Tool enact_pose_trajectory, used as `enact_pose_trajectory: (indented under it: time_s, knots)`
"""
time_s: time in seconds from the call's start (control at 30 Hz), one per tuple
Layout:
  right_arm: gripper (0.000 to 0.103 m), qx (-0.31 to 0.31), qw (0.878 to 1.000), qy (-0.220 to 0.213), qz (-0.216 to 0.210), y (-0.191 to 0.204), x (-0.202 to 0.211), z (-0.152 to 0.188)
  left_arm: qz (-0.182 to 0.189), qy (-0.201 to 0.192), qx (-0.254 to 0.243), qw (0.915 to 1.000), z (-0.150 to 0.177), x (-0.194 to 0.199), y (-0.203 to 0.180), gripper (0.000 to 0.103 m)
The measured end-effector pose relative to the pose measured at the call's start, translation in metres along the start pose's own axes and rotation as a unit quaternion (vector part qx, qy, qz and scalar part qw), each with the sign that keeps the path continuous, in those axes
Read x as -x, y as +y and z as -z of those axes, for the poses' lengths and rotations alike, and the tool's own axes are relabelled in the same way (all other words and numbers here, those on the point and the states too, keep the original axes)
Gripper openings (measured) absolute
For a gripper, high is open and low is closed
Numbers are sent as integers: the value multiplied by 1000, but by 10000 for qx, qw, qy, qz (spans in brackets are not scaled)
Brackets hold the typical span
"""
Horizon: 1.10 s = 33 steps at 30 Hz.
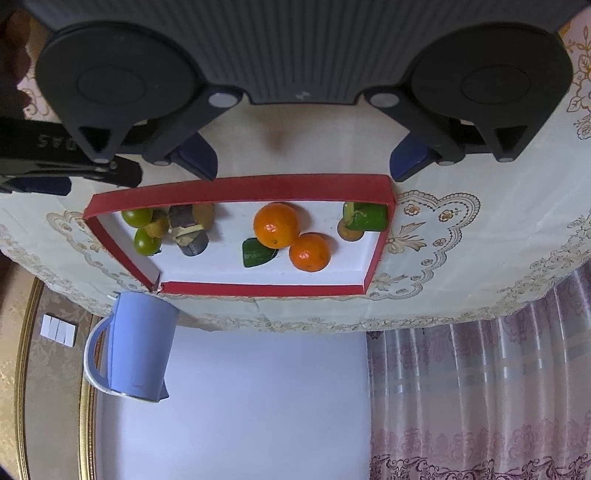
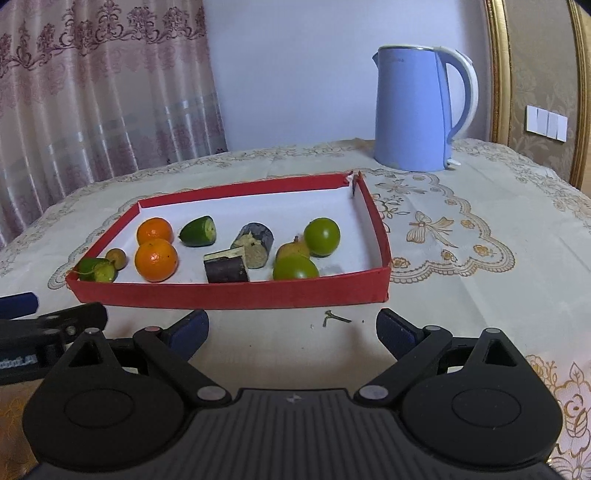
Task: Organize fruits
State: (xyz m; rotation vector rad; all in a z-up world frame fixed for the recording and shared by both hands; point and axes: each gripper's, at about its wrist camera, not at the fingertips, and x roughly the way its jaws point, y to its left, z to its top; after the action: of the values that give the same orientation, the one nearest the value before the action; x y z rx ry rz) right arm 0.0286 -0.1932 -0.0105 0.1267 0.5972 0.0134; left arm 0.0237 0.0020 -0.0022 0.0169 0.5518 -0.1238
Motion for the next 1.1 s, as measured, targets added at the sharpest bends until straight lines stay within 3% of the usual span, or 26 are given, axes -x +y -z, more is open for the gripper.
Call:
enact_pose_trajectory:
  time_s: [0.37, 1.1]
  knots:
    - [98, 190, 9989, -110, 411, 10, -1, 0, -110, -9, -38, 9999, -4, 4, -8, 102]
    - [98, 223, 9981, -120, 557, 23, -5, 1, -344, -160, -131, 9992, -5, 3, -9, 103]
